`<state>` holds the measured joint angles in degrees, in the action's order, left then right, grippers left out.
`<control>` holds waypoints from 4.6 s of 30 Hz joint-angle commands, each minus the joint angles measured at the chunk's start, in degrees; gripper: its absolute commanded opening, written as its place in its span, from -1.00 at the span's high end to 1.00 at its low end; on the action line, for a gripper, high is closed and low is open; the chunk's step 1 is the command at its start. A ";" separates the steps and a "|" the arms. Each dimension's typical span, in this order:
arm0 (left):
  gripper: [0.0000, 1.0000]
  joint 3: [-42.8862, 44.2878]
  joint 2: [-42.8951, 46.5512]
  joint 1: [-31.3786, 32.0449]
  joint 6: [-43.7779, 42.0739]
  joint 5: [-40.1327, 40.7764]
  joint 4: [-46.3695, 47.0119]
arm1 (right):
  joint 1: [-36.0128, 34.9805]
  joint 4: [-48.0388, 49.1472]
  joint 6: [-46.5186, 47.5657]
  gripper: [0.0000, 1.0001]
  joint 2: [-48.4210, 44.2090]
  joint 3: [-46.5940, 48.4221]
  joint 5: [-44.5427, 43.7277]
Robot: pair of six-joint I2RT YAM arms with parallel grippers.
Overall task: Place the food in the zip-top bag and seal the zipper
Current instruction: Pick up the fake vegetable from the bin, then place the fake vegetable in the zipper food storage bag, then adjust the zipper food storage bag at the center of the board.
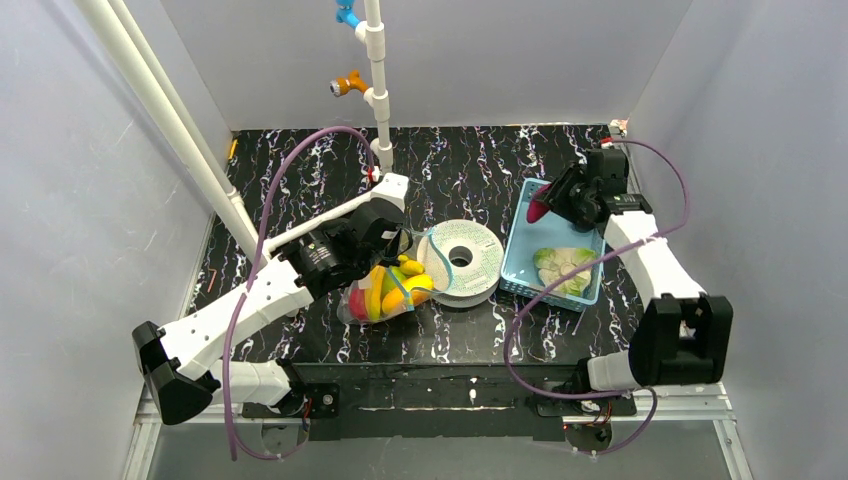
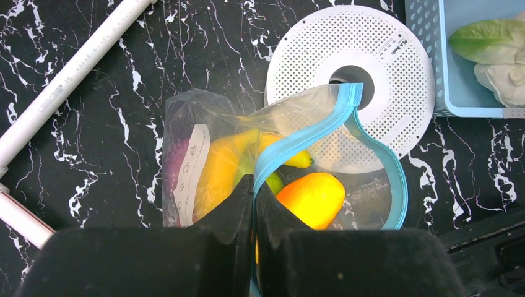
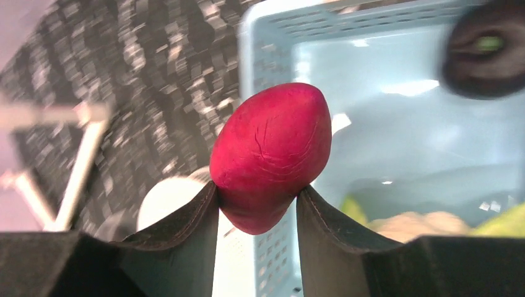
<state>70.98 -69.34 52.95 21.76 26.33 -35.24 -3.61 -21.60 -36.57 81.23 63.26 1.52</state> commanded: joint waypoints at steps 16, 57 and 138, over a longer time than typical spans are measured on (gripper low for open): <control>1.00 0.63 -0.14 -0.21 2.24 1.64 0.21 | -29.43 22.36 2.29 0.97 -18.00 -7.21 19.53; 1.00 0.11 -0.25 -0.21 1.62 4.36 1.76 | -51.32 17.26 7.13 0.06 -8.80 -4.04 3.39; -0.52 -11.46 25.76 -0.21 7.89 19.71 1.76 | -55.73 4.21 47.80 0.97 -0.81 18.18 8.44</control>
<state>60.88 -47.10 52.88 29.18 47.33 -33.89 -59.11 -15.10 4.49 78.97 79.06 5.30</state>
